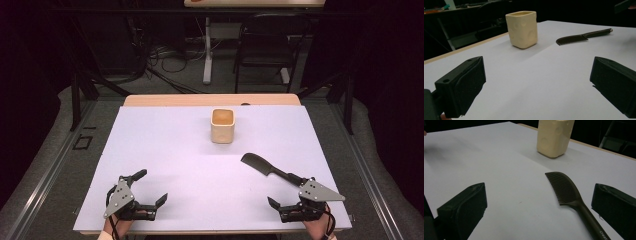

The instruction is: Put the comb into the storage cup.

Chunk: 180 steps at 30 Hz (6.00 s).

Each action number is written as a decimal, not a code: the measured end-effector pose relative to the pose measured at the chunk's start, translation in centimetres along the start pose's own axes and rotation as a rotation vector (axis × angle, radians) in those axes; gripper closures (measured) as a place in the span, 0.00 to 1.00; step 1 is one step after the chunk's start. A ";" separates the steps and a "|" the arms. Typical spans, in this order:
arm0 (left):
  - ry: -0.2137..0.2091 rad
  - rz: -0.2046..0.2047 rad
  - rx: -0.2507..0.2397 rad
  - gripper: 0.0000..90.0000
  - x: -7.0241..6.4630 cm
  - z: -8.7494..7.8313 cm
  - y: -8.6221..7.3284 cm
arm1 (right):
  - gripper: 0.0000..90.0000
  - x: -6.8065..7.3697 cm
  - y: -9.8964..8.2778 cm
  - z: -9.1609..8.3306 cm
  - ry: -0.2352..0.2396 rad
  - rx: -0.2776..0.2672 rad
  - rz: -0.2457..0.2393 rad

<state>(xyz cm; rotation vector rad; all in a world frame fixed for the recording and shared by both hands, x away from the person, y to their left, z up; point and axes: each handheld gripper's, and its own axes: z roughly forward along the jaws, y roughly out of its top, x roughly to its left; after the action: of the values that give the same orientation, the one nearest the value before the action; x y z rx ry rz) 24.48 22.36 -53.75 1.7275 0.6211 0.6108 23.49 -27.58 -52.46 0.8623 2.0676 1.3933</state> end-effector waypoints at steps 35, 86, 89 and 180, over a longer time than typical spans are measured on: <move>-0.015 0.018 0.006 0.00 0.0 0.3 0.2 | 0.00 -1.3 1.9 2.2 0.042 0.186 -0.016; -0.024 0.025 -0.002 0.00 0.1 0.8 0.3 | 0.00 -5.0 5.5 6.4 0.101 0.554 -0.142; -0.023 0.024 -0.002 0.00 0.1 0.8 0.3 | 0.00 -5.3 5.6 6.9 0.098 0.581 -0.153; -0.011 0.022 0.006 0.01 0.2 0.8 0.3 | 0.80 -8.7 4.8 12.9 0.113 1.033 -0.136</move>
<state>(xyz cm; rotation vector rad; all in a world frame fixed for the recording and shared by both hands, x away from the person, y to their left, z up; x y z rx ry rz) 25.20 21.81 -53.63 1.7441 0.5978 0.6149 39.48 -24.71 -52.01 0.9735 2.8700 0.2109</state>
